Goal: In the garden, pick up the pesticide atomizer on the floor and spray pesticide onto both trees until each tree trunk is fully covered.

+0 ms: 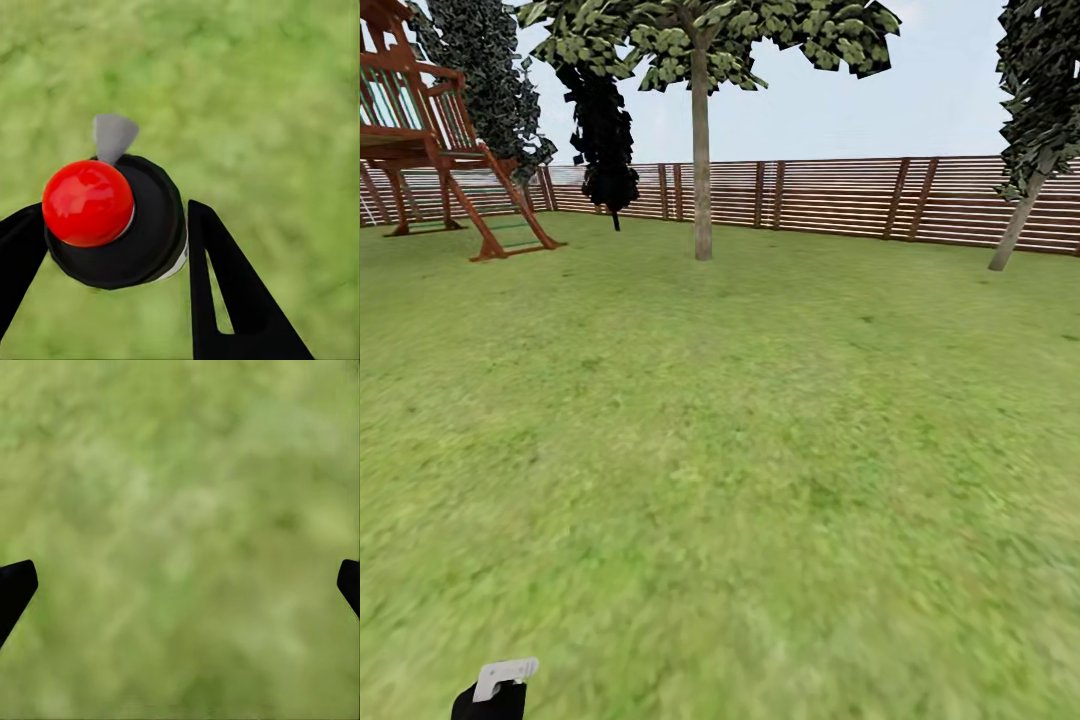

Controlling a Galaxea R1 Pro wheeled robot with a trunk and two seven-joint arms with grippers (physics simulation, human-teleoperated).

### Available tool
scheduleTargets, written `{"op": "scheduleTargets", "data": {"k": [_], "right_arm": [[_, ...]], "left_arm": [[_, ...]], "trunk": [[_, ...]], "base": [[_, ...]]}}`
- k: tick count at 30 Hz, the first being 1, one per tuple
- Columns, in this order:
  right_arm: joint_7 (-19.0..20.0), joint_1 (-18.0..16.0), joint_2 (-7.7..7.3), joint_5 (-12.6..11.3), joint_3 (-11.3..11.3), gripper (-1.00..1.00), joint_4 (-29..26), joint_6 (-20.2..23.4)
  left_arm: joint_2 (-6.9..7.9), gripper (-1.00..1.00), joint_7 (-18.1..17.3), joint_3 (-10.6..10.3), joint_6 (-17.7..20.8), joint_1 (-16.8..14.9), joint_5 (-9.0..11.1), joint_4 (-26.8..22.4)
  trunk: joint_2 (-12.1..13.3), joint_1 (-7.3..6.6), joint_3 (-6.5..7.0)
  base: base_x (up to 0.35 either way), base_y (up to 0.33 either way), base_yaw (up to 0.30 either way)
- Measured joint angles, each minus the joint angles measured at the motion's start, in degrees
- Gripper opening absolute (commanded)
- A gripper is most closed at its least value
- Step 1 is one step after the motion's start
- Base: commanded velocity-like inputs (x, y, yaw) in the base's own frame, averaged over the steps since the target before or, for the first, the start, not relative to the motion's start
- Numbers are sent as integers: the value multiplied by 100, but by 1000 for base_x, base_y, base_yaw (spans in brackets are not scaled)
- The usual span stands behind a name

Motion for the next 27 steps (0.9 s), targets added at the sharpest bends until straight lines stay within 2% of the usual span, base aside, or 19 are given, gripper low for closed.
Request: {"op": "scheduleTargets", "data": {"k": [5, 18, 23, 27], "right_arm": [[0, 0, 0, -2, 0, 100, 0, 0], [0, 0, 0, -1, 0, 100, 0, 0], [-7, 0, 25, 2, 5, 100, 291, 8], [-7, 0, 26, -29, -16, 100, 315, 12]], "left_arm": [[-10, -100, 0, 2, 0, 97, 10, -17], [-32, -100, 0, 2, 0, 104, 10, -9], [-28, -100, 0, 3, 0, 104, 10, -10], [-31, -100, 0, 3, 0, 104, 10, -9]], "trunk": [[0, 0, 0], [0, 0, 0], [0, 0, 0], [0, 0, 0]], "base": [[338, 0, 0], [338, 0, 0], [338, 0, 0], [338, 0, 0]]}}
